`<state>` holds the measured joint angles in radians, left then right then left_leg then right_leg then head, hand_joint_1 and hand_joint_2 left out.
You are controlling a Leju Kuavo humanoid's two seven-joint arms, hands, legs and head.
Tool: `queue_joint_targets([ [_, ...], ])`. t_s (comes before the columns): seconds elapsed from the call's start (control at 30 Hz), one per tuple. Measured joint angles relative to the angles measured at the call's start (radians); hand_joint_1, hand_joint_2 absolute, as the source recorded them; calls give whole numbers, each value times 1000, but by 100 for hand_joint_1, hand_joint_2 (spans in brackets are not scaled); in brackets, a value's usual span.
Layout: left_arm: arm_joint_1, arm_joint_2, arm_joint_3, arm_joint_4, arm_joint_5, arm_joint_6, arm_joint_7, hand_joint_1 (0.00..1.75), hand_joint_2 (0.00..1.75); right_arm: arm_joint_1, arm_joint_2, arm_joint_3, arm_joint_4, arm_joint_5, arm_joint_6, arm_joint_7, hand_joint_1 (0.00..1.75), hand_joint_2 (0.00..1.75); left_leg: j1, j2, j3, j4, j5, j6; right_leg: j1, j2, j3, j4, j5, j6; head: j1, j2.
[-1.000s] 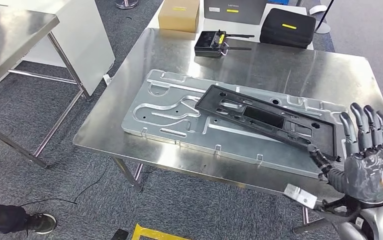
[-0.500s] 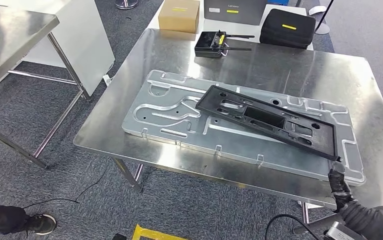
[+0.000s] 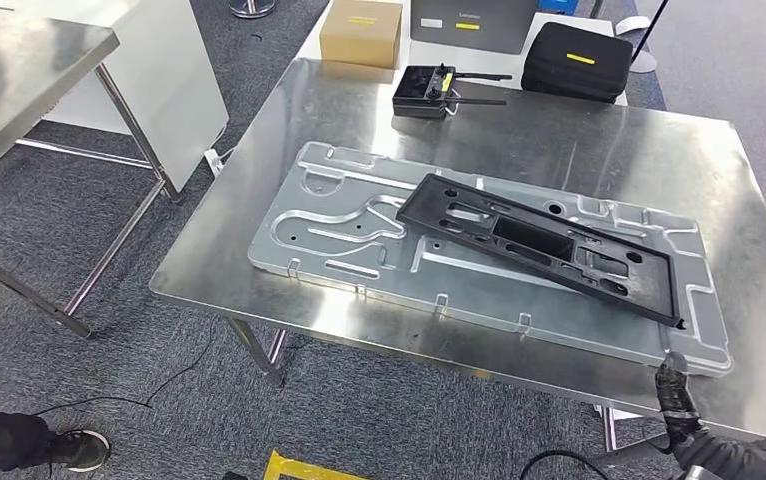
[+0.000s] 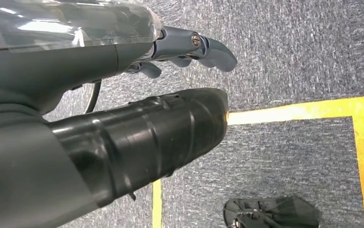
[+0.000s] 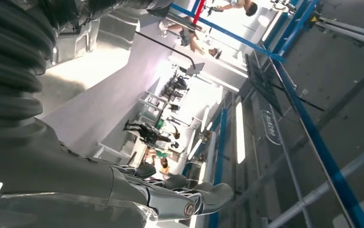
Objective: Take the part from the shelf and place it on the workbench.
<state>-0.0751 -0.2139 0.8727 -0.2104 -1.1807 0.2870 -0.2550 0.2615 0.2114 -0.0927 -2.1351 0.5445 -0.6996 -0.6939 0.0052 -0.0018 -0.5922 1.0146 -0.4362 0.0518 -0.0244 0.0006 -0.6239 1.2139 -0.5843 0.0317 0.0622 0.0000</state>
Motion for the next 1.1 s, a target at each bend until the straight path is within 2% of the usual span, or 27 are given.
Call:
queue_joint_targets([
  [0.07,0,0,0,0,0,0,-2,0,0,5,1,0,0,-9,0,0,0,175,1,-1,-1,9,-5,-10,-2,0,58,-131,61,0,0,0],
  [0.1,-1,0,0,0,0,0,-2,0,0,8,2,0,0,-14,0,0,0,175,0,-2,-1,12,-6,-17,0,1,75,-169,76,-3,0,0],
  [0.17,-1,0,0,0,0,0,-2,0,0,15,3,0,0,-26,0,-1,0,175,-2,-4,-1,12,-3,-31,6,4,78,-183,83,-11,-1,0],
  [0.23,0,0,0,0,0,-1,-2,0,0,19,5,0,0,-40,0,-1,0,175,0,-4,-4,15,-5,-43,5,5,75,-186,90,-26,-1,0],
  [0.27,0,0,0,0,0,-1,-2,0,0,20,6,0,0,-44,0,-2,0,175,2,-3,-10,30,-20,-49,3,3,73,-188,95,-34,-1,0],
  [0.33,0,0,0,0,0,-1,-2,0,0,21,8,0,0,-48,0,-2,0,175,5,-3,-46,119,-88,-57,2,0,65,-191,103,-47,-1,0],
  [0.4,0,0,0,0,0,-2,-2,0,0,23,9,0,1,-52,0,-2,0,175,6,-2,-90,246,-158,-62,4,-3,54,-190,109,-51,-1,0],
  [0.43,1,0,0,0,0,-2,-1,0,0,25,9,0,2,-57,0,-2,0,175,6,-2,-97,280,-171,-64,5,-3,50,-189,112,-51,-1,0],
  [0.47,1,0,0,0,-1,-2,0,0,0,27,9,0,3,-66,0,-2,0,175,6,-2,-85,277,-164,-64,5,-3,47,-188,114,-50,-1,0],
  [0.5,1,0,0,0,-3,-2,1,0,0,31,9,0,4,-76,0,-2,0,175,6,-2,-52,232,-140,-62,5,-3,44,-186,116,-48,-2,0],
  [0.57,1,0,0,0,-6,-1,3,0,0,38,9,0,4,-92,0,-2,0,175,5,-3,36,90,-90,-55,7,-3,42,-182,118,-44,-1,0],
  [0.6,0,0,0,0,-8,0,4,0,0,42,9,0,4,-97,0,-2,0,175,3,-3,65,37,-77,-51,8,-3,41,-180,120,-39,-1,0],
  [0.63,0,0,0,0,-10,1,5,0,0,45,9,0,2,-103,0,-2,0,175,1,-3,78,8,-73,-47,10,-2,40,-179,122,-34,-1,0],
  [0.73,2,-1,0,0,-16,6,5,0,0,60,9,-2,-4,-125,0,-3,0,175,0,-2,75,-3,-63,-30,10,-1,38,-180,128,-16,-1,0],
  [0.77,2,-2,0,0,-17,9,5,0,0,65,8,-5,-8,-132,0,-3,0,175,2,0,73,-7,-56,-22,9,-1,33,-170,116,-11,0,0],
  [0.8,1,-3,0,0,-17,10,5,0,0,69,8,-9,-11,-139,0,-3,0,175,4,2,70,-11,-49,-13,8,0,22,-143,90,-7,0,0],
  [0.9,1,-6,0,0,-19,12,4,0,0,77,8,-22,-16,-153,0,-3,0,175,3,8,49,-11,-35,0,8,0,-44,33,-24,0,0,0],
  [0.93,1,-6,0,0,-19,12,4,0,0,80,8,-26,-17,-156,0,-3,0,175,2,10,42,-9,-31,1,8,0,-57,78,-41,2,0,0],
  [0.97,2,-7,0,0,-19,12,4,0,0,83,8,-30,-17,-158,0,-3,0,175,1,11,35,-6,-28,0,8,0,-52,87,-37,2,0,0],
  [1.0,2,-7,0,0,-19,12,4,0,0,85,8,-33,-17,-158,0,-3,0,175,1,11,30,-3,-26,-1,8,0,-26,55,-15,0,0,0],
  [1.03,2,-7,0,0,-19,12,4,0,0,86,8,-36,-18,-159,0,-3,0,175,1,11,26,0,-25,-3,8,0,16,-9,15,-3,0,0],
  [1.1,1,-8,0,0,-19,12,4,0,0,86,8,-40,-23,-159,0,-3,0,175,-1,11,20,6,-21,-8,12,0,96,-144,53,-12,0,0],
])
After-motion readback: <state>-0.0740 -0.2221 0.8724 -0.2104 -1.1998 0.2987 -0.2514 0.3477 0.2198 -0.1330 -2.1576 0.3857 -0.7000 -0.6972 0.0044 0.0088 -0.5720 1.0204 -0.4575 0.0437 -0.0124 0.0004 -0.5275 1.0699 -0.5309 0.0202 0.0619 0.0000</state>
